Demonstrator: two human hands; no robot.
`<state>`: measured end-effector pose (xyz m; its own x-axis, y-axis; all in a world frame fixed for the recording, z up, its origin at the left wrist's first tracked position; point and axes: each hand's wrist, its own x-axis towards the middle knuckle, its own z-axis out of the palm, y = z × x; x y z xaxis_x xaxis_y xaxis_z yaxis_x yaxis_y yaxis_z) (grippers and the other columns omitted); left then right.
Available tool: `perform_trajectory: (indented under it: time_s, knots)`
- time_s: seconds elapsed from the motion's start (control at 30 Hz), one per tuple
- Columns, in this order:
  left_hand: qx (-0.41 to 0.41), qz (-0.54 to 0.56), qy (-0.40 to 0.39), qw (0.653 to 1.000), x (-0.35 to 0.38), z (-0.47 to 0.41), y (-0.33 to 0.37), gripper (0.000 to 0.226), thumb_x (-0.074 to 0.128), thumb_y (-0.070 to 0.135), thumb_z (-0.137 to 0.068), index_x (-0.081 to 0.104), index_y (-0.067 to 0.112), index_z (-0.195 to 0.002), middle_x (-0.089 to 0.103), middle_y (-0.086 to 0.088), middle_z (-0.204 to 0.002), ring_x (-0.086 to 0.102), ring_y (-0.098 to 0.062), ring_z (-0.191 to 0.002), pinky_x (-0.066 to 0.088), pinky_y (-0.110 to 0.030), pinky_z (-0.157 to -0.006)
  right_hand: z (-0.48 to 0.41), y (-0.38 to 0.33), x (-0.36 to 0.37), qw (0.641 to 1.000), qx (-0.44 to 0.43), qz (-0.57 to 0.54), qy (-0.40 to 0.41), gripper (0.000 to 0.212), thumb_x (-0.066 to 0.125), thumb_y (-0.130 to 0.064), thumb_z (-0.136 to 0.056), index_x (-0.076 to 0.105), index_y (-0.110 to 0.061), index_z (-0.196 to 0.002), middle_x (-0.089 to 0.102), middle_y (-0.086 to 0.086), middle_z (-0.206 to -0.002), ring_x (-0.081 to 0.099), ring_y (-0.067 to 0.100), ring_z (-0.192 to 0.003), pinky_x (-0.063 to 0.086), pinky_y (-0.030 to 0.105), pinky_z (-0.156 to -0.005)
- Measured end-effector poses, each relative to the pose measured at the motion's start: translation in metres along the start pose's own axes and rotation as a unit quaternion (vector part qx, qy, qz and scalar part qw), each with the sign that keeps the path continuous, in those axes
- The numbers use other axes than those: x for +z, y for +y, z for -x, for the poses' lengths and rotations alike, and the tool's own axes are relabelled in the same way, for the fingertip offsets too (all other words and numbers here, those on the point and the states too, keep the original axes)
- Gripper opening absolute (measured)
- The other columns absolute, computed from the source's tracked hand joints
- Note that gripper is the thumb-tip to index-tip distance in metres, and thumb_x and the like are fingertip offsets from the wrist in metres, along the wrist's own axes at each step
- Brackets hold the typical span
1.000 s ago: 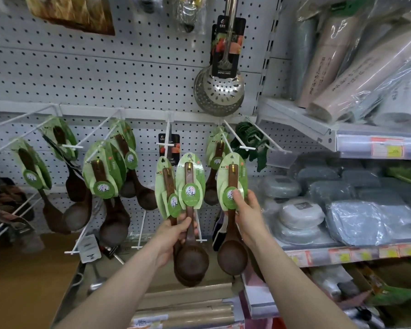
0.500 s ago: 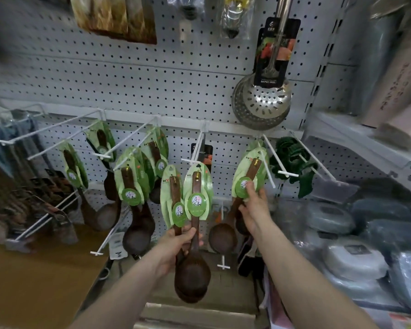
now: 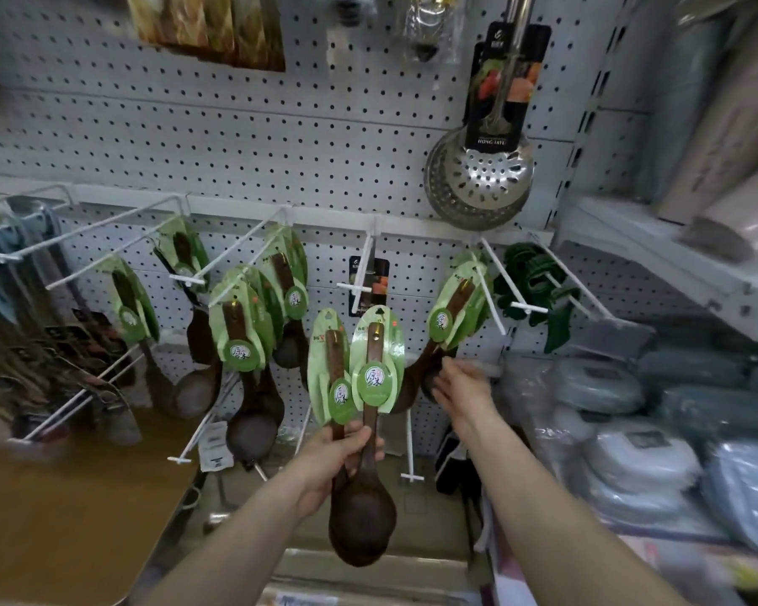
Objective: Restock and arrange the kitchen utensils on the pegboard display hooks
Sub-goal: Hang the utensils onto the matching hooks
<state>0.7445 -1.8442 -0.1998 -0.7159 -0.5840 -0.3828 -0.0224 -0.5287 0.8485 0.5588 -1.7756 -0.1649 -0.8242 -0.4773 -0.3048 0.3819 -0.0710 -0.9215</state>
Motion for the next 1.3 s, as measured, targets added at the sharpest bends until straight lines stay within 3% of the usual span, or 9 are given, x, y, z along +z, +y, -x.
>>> perform_trajectory:
  time_s: [0.13,0.2,0.4,0.53,0.63,0.73,0.93,1.13,1.3]
  knots:
    - [-0.01,-0.013,-0.035,0.999,0.008,0.006,-0.009,0.011,0.057,0.005,-0.093,0.059,0.008,-0.104,0.074,-0.014,-0.088,0.072,-0.022,-0.076,0.052,-0.031,-0.074,0.026,0.008,-0.01,0.996,0.006,0.037,-0.084,0.037,0.057,-0.037,-0.098,0.059,-0.011,-0.124,0.071,0.009,-0.109,0.068,0.023,-0.103,0.054,0.036,-0.092]
    - [-0.018,-0.028,-0.055,0.998,0.013,0.011,-0.012,0.012,0.057,0.005,-0.093,0.059,0.008,-0.105,0.074,-0.013,-0.088,0.072,-0.021,-0.075,0.049,-0.029,-0.071,0.04,0.005,-0.01,0.993,-0.006,0.051,-0.11,0.041,0.058,-0.042,-0.096,0.061,-0.011,-0.123,0.074,0.007,-0.109,0.07,0.023,-0.103,0.054,0.04,-0.094]
    - [-0.017,-0.057,-0.11,0.992,0.031,0.023,-0.023,0.023,0.06,0.005,-0.092,0.059,0.006,-0.114,0.074,-0.013,-0.088,0.069,-0.02,-0.072,0.044,-0.036,-0.076,0.078,-0.003,-0.014,0.996,-0.053,0.042,-0.053,0.023,0.056,-0.033,-0.099,0.068,-0.016,-0.109,0.076,0.005,-0.1,0.071,0.025,-0.095,0.057,0.038,-0.08]
    - [-0.011,-0.091,-0.121,0.988,0.04,0.033,-0.027,0.01,0.057,0.015,-0.095,0.065,0.01,-0.099,0.07,0.0,-0.069,0.057,-0.005,-0.052,0.041,-0.016,-0.045,0.098,-0.006,-0.027,0.992,-0.12,0.041,-0.02,0.021,0.055,-0.028,-0.1,0.07,-0.015,-0.108,0.076,0.005,-0.098,0.073,0.021,-0.089,0.058,0.035,-0.078]
    - [0.007,-0.142,-0.137,0.98,0.04,0.036,-0.028,0.019,0.052,0.024,-0.098,0.069,0.017,-0.096,0.072,0.007,-0.076,0.055,-0.004,-0.063,0.033,-0.015,-0.046,0.111,-0.011,-0.037,0.984,-0.171,0.05,0.008,0.019,0.054,-0.025,-0.1,0.069,-0.013,-0.1,0.076,0.004,-0.092,0.071,0.016,-0.08,0.058,0.031,-0.071]
    - [0.013,-0.168,-0.139,0.976,0.038,0.039,-0.029,0.024,0.05,0.03,-0.098,0.068,0.014,-0.099,0.069,0.003,-0.082,0.05,-0.006,-0.058,0.031,-0.017,-0.047,0.118,-0.018,-0.044,0.979,-0.199,0.048,0.024,0.019,0.053,-0.025,-0.101,0.069,-0.014,-0.102,0.076,0.007,-0.098,0.071,0.022,-0.089,0.058,0.038,-0.081]
    - [0.022,-0.133,-0.142,0.981,0.038,0.044,-0.029,0.021,0.06,0.028,-0.092,0.053,0.011,-0.083,0.054,0.003,-0.066,0.032,-0.005,-0.044,0.025,-0.018,-0.041,0.116,-0.033,-0.051,0.981,-0.184,0.038,0.047,0.019,0.051,-0.023,-0.102,0.067,-0.014,-0.104,0.074,0.009,-0.097,0.069,0.02,-0.084,0.058,0.037,-0.078]
    - [0.043,-0.132,-0.116,0.983,0.03,0.041,-0.022,0.024,0.06,0.033,-0.092,0.048,0.012,-0.087,0.047,0.002,-0.07,0.031,-0.005,-0.044,0.025,-0.018,-0.042,0.104,-0.034,-0.053,0.985,-0.162,0.042,0.039,0.019,0.051,-0.023,-0.102,0.068,-0.016,-0.104,0.075,0.003,-0.091,0.07,0.015,-0.077,0.057,0.03,-0.067]
    - [0.051,-0.129,-0.081,0.987,0.029,0.03,-0.016,0.033,0.057,0.042,-0.09,0.047,0.011,-0.085,0.047,-0.001,-0.073,0.032,-0.005,-0.044,0.027,-0.02,-0.045,0.096,-0.027,-0.056,0.987,-0.153,0.038,0.041,0.018,0.051,-0.024,-0.102,0.067,-0.016,-0.102,0.073,0.006,-0.093,0.068,0.017,-0.077,0.057,0.033,-0.068]
